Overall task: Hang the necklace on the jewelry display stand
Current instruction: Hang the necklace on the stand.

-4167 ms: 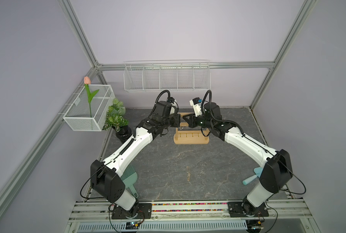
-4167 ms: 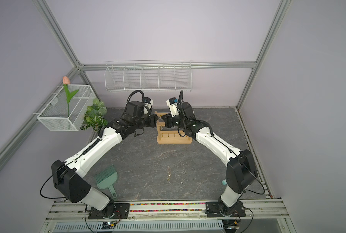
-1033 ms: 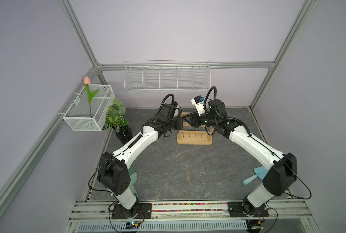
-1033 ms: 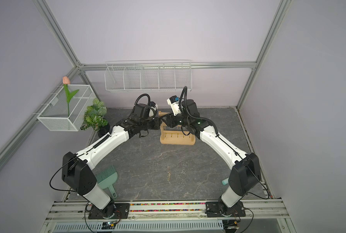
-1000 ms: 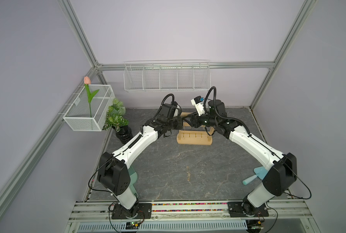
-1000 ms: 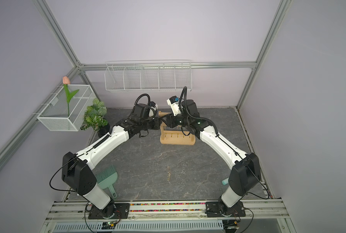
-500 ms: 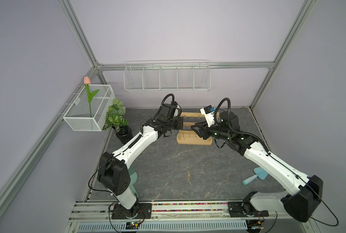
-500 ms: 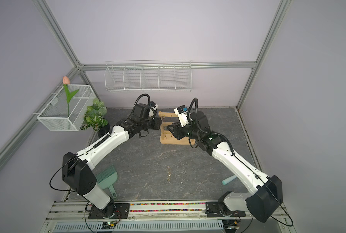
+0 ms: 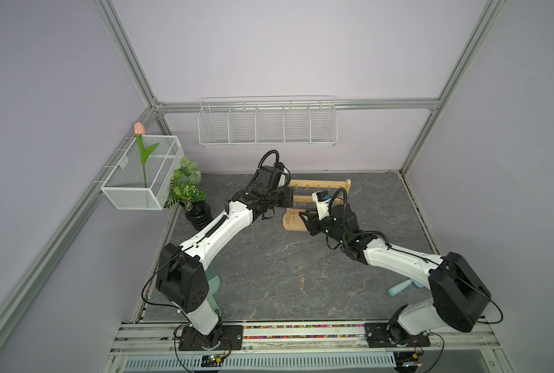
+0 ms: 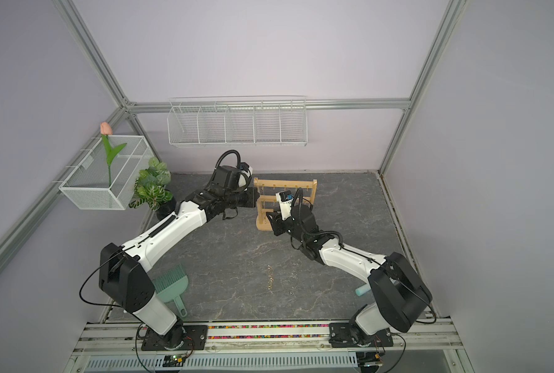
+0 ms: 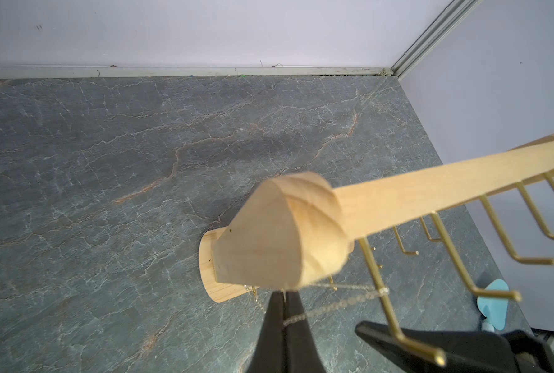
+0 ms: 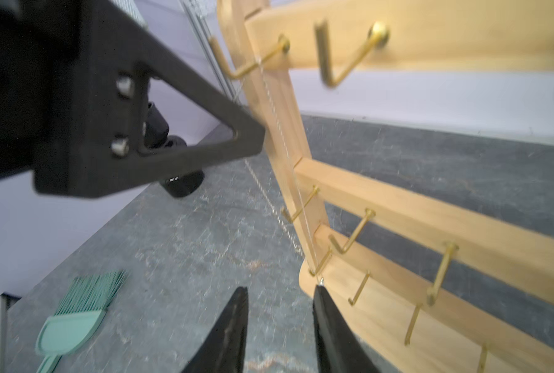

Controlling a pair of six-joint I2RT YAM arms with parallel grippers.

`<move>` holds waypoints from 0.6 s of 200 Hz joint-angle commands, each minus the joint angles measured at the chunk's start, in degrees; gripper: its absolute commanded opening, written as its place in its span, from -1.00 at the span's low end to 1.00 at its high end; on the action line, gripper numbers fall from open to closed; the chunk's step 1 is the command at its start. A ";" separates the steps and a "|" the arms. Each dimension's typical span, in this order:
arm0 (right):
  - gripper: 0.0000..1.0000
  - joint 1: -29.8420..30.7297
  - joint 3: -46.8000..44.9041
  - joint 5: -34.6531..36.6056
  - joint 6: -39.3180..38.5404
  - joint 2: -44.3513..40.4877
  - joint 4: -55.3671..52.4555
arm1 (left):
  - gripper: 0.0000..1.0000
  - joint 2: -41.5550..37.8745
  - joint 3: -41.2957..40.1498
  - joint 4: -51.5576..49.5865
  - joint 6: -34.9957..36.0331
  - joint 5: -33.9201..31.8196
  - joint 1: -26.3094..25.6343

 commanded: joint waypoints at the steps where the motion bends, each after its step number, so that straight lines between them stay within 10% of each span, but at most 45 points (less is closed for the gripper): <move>1: -0.30 0.60 -0.72 5.72 -1.14 2.32 11.82 | -1.00 -0.62 0.29 0.26 -0.11 0.15 -0.02; 120: -0.36 0.94 4.93 5.54 -1.55 11.35 19.23 | -1.00 -1.19 -0.28 0.43 -0.22 0.13 -0.06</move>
